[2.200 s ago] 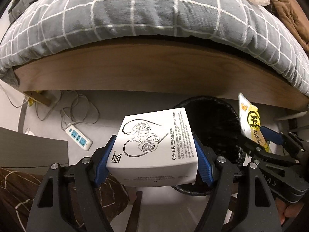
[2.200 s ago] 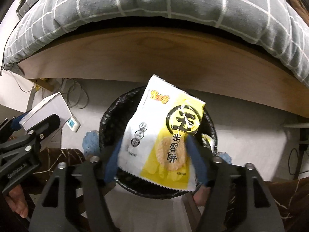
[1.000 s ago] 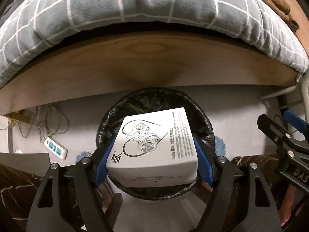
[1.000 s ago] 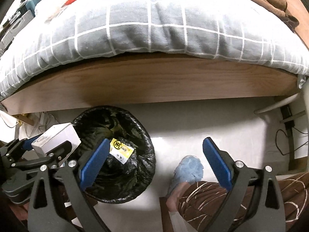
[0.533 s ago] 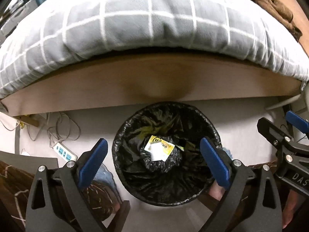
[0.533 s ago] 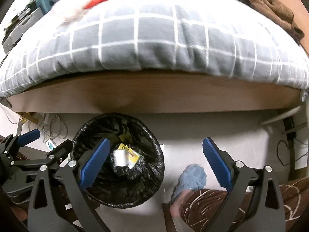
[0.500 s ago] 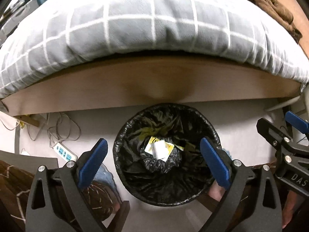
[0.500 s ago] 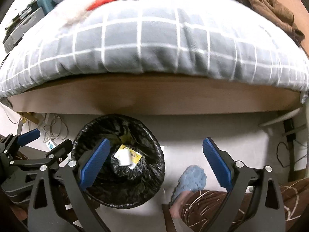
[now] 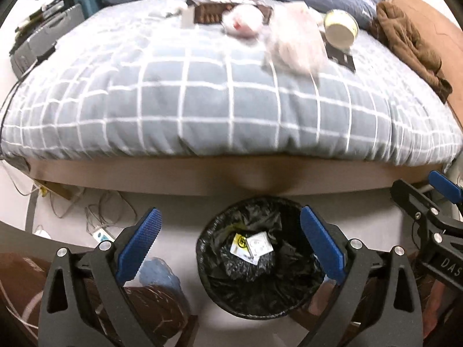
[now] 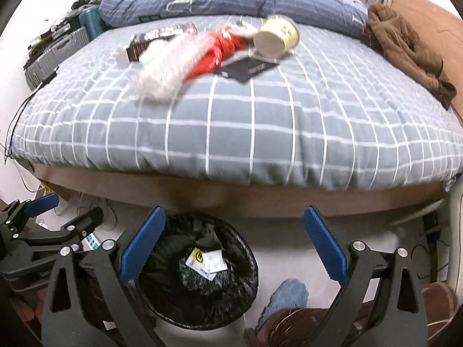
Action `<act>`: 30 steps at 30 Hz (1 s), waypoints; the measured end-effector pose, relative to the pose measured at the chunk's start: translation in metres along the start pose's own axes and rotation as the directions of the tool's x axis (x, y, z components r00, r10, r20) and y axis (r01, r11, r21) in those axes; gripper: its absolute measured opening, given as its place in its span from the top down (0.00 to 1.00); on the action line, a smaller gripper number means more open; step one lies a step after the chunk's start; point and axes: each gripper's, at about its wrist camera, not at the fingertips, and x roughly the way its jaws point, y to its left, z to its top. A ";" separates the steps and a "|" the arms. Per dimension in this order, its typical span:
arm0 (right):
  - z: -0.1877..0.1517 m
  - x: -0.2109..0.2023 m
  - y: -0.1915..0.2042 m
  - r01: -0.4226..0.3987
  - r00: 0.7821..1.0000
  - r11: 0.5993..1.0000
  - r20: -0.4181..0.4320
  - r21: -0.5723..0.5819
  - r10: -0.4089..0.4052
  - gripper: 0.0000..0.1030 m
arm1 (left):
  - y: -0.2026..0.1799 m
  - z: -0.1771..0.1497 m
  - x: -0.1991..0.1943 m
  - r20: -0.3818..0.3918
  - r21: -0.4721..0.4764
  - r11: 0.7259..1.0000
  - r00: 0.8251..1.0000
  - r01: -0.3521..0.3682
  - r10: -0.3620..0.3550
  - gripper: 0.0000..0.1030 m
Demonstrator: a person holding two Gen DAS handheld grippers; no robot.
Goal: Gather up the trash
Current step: 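Move both tools back over the bed toward the remaining trash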
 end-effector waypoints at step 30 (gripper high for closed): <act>0.118 0.012 0.021 -0.049 0.993 0.998 0.108 -0.043 0.054 0.10 | 0.055 0.150 -0.004 0.155 -0.007 0.998 0.985 -0.069 0.069 0.08</act>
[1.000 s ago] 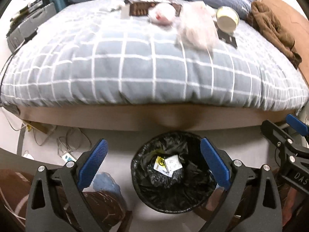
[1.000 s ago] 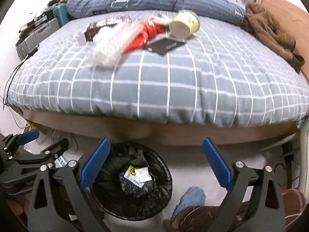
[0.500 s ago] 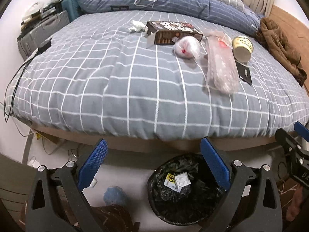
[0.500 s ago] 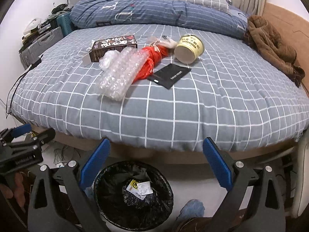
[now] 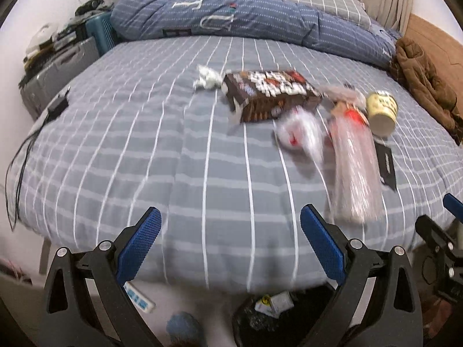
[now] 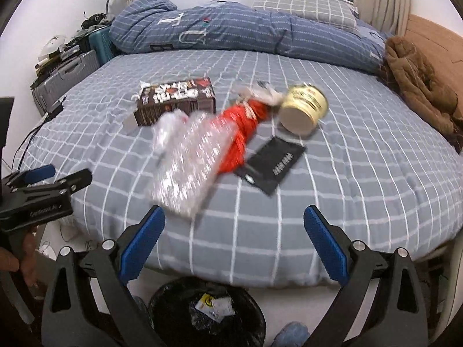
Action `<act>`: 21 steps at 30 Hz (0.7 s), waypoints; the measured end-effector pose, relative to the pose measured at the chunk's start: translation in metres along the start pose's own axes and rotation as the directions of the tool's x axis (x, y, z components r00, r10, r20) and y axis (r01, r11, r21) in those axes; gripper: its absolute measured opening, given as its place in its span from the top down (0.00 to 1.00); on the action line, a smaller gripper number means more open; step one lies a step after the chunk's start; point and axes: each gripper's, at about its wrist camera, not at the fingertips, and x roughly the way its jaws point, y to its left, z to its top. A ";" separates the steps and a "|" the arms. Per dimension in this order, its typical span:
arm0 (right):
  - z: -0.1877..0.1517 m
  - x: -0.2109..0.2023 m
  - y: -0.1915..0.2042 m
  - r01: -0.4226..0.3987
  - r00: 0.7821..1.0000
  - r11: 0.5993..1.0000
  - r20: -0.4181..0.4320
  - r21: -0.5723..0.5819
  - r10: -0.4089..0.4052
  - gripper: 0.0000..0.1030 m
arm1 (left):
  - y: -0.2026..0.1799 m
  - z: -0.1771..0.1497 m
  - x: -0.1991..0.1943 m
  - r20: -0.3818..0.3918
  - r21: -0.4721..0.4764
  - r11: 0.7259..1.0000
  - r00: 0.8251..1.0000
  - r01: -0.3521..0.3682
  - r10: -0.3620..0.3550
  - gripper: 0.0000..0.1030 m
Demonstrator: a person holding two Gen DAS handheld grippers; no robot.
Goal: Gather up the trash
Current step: 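Move both tools back over the bed toward the remaining trash, then grasp the brown chocolate carton with the left tool while the right tool grasps the bubble wrap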
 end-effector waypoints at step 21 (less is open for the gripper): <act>0.053 0.109 0.024 -0.167 0.975 0.983 -0.134 0.076 0.176 0.50 | -0.009 0.168 0.086 -0.046 0.373 0.922 0.995 0.104 -0.093 0.08</act>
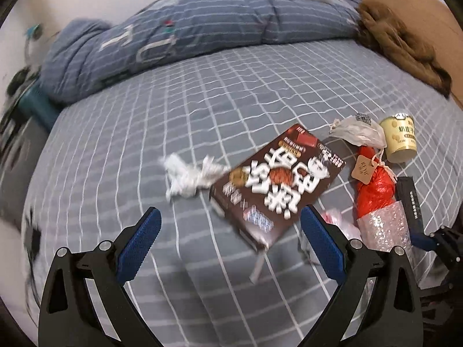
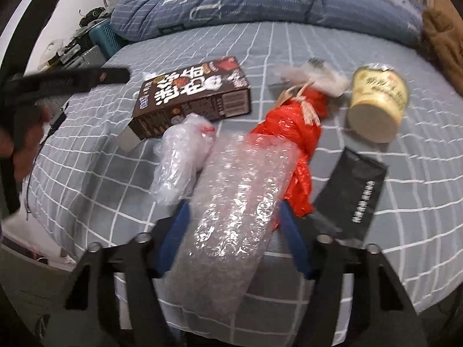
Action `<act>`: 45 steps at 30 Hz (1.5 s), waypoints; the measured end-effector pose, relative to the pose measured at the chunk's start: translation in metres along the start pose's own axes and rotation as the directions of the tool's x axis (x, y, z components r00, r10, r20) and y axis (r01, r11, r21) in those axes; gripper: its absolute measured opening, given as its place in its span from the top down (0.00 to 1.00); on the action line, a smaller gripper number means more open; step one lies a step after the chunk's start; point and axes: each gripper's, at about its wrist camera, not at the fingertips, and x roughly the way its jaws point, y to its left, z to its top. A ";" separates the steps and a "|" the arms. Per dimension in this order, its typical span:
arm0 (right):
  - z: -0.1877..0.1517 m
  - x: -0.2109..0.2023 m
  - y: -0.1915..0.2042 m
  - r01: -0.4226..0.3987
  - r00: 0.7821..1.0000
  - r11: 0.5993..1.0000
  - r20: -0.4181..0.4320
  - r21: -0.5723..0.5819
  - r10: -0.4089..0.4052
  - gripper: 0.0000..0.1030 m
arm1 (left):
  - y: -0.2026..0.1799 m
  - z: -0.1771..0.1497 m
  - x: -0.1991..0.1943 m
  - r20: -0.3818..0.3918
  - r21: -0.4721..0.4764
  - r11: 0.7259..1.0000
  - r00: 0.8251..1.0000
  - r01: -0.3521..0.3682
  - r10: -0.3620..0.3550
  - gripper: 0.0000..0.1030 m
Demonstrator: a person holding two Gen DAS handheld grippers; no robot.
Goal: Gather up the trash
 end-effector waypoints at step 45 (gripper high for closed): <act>0.006 -0.006 -0.011 -0.094 0.995 0.995 0.020 -0.028 0.095 0.78 | -0.047 0.030 0.077 -0.191 0.311 0.935 0.975 0.171 -0.114 0.09</act>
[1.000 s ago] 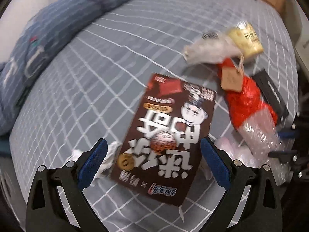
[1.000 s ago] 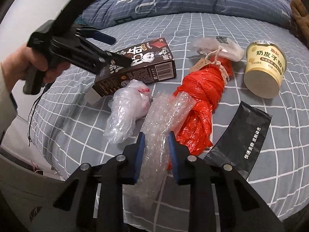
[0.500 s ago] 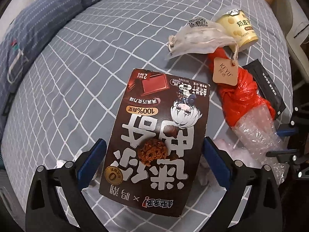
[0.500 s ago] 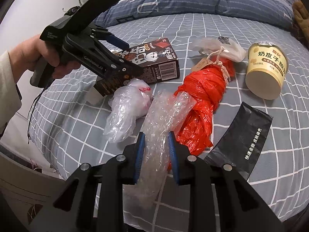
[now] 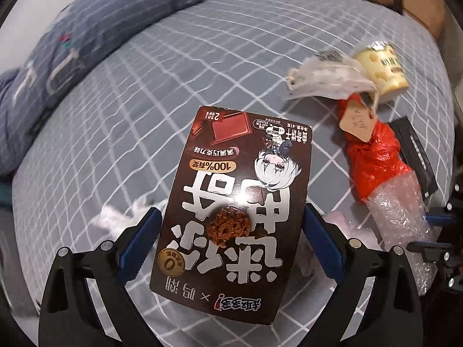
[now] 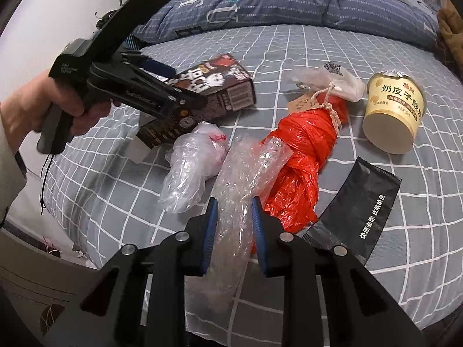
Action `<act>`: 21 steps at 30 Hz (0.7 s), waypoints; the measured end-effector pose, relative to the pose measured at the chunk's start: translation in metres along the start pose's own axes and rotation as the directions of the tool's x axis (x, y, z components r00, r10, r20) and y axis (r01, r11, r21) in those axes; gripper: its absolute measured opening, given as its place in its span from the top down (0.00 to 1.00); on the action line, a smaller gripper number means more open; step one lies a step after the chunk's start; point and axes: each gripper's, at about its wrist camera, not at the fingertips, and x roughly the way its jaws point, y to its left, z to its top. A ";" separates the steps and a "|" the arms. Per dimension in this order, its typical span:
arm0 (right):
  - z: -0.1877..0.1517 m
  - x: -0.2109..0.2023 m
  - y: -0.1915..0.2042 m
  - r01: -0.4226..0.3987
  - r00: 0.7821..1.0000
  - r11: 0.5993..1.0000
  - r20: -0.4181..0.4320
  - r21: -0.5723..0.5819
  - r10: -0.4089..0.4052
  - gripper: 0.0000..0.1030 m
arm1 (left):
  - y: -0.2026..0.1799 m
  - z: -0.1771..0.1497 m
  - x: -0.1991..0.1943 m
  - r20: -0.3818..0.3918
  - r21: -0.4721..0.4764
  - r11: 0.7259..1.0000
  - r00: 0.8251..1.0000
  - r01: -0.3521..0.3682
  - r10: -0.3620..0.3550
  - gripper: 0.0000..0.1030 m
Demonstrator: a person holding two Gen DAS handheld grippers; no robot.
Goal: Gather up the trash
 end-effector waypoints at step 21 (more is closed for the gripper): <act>0.004 -0.036 0.006 0.037 0.997 0.999 0.069 -0.018 -0.036 0.78 | 0.018 -0.058 -0.068 0.031 -0.477 0.863 0.978 -0.168 0.208 0.09</act>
